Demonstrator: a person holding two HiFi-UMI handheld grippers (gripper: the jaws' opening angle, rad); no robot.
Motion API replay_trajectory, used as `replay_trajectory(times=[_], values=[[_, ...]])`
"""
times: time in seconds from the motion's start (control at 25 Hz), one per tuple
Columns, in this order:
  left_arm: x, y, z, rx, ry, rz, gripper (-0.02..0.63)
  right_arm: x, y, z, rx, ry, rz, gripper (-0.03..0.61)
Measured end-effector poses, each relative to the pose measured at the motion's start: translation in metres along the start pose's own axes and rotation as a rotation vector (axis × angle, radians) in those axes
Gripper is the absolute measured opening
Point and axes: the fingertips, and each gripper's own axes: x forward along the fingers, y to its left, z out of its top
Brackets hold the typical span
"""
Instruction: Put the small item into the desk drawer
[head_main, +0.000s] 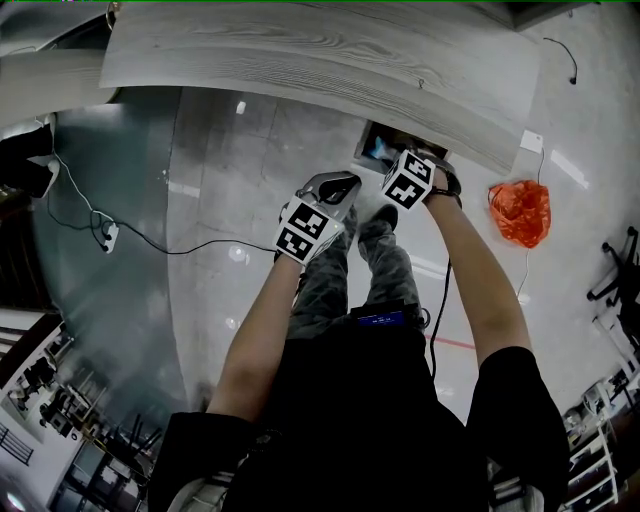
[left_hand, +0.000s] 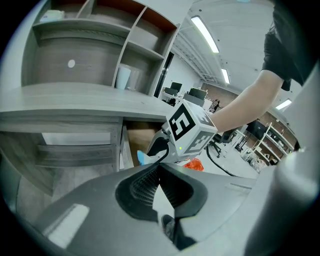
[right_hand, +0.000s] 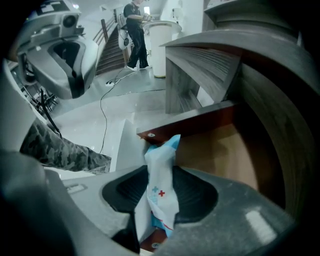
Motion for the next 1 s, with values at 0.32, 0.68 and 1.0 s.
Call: replay_trajectory(times=[0.32,0.68,1.0], values=[[-0.002,0.002,0.003,0.003,0.004,0.0,-0.008,-0.004,-0.001,0.002,0.018,-0.029,-0.019,0.158],[-0.008,0.003,0.013,0.013,-0.001,0.005,-0.008,-0.027,-0.006,0.004,0.064,-0.072,-0.059,0.158],[-0.015,-0.009,0.03,0.04,-0.011,0.002,-0.008,-0.063,-0.007,0.002,0.105,-0.117,-0.1,0.146]])
